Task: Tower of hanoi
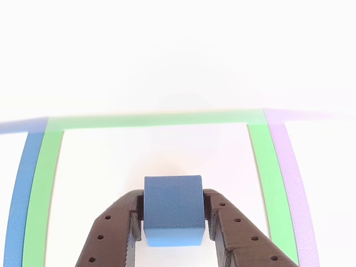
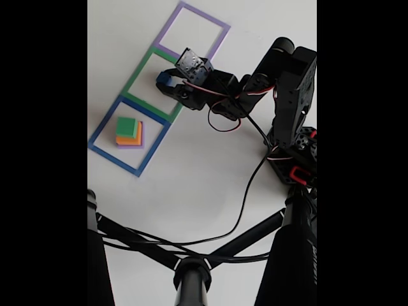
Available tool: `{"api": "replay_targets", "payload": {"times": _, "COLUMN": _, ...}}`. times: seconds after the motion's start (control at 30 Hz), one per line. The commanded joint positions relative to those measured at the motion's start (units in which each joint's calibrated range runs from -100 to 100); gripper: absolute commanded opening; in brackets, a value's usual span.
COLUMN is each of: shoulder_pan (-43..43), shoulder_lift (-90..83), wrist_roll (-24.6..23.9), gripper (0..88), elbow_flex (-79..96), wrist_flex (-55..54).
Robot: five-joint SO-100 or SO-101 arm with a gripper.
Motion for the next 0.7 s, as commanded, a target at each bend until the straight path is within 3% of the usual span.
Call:
{"api": "replay_targets", "payload": {"times": 0.0, "shoulder_pan": -0.5, "shoulder_lift": -0.8, "wrist_roll": 0.0, "gripper": 2.3, "elbow_flex": -1.2, "wrist_flex": -1.3}}
{"api": "replay_targets", "payload": {"times": 0.23, "shoulder_pan": -0.4, "shoulder_lift": -2.8, "wrist_roll": 0.0, "gripper": 1.2, "elbow_flex": -1.0, "wrist_flex": -0.3}}
{"api": "replay_targets", "payload": {"times": 0.37, "shoulder_pan": -0.8, "shoulder_lift": -11.5, "wrist_roll": 0.0, "gripper": 1.2, "elbow_flex": -0.2, "wrist_flex": 9.1}}
{"api": "replay_targets", "payload": {"times": 0.53, "shoulder_pan": -1.4, "shoulder_lift": -32.0, "wrist_roll": 0.0, "gripper": 0.3, "elbow_flex": -1.4, "wrist_flex": 34.9}}
{"api": "replay_targets", "payload": {"times": 0.67, "shoulder_pan": -1.7, "shoulder_lift": -47.7, "wrist_roll": 0.0, "gripper": 0.3, "elbow_flex": -10.6, "wrist_flex": 65.1}}
